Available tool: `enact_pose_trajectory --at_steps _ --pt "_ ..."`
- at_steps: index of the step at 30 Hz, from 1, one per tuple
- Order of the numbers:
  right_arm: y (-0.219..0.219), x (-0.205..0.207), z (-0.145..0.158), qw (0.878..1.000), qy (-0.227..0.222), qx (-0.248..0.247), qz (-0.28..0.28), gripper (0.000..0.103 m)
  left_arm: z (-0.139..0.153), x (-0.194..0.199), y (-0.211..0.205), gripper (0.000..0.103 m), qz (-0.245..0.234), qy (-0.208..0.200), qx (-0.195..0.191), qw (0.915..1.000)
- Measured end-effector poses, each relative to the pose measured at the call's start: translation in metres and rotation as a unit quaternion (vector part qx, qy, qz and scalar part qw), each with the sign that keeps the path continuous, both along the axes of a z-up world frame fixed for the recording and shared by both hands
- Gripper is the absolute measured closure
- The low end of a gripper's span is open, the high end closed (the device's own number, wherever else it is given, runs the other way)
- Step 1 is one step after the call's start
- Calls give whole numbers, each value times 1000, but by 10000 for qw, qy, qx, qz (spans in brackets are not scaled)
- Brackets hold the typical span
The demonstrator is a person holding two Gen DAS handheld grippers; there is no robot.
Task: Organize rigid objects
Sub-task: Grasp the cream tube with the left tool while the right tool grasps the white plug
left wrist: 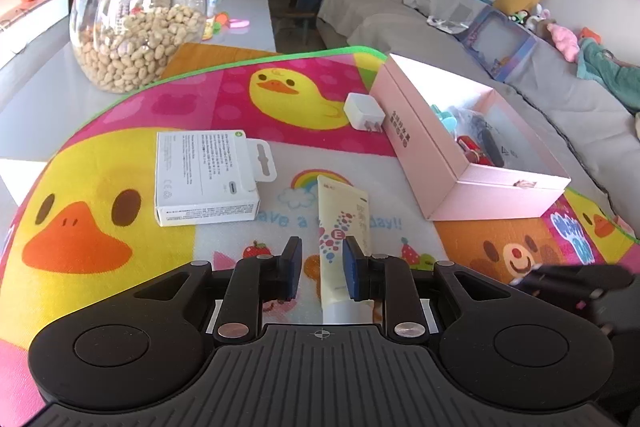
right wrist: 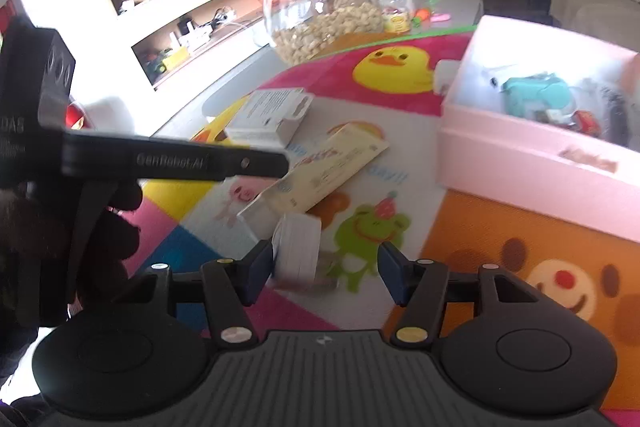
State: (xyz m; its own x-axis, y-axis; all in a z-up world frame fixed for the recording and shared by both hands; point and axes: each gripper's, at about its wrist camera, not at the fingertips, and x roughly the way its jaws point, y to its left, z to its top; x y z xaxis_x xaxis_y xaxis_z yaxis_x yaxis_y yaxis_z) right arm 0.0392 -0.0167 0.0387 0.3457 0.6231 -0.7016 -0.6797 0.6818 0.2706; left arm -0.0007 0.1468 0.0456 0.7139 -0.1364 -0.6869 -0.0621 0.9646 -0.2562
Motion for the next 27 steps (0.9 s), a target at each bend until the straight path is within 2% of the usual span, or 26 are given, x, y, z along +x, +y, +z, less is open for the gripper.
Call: enact_pose_trajectory --at_steps 3,7,8,15,18,20,23,25,27 --pt "1 -1 -3 9999 -37 104 7 47 2 -1 -2 79 -41 -17 16 10000" --pt "-4 -5 7 9995 -199 195 136 80 3 -1 -6 79 -114 -3 14 9999" --pt "-7 -5 10 9994 -267 184 91 82 2 -1 -6 79 -122 -3 7 9999" --pt "-33 10 24 9940 -797 -306 -680 83 -2 -1 -4 79 -66 18 -56 10000" --pt "-31 2 25 9774 -1643 -987 -896 83 -3 -1 -3 79 -9 12 -24 10000" --pt "-23 -3 19 9652 -2041 -1371 -891 83 -4 -1 -2 79 30 28 -2 10000" --pt "-14 -10 11 9637 -2142 -1433 -697 81 -4 -1 -2 79 21 35 -8 10000" --pt "-9 -17 11 9696 -2059 -1249 -429 79 -4 -1 -4 79 -12 34 31 10000" --pt "-6 -19 10 9790 -1755 -1017 -181 75 -3 0 -5 79 -40 37 86 9999"
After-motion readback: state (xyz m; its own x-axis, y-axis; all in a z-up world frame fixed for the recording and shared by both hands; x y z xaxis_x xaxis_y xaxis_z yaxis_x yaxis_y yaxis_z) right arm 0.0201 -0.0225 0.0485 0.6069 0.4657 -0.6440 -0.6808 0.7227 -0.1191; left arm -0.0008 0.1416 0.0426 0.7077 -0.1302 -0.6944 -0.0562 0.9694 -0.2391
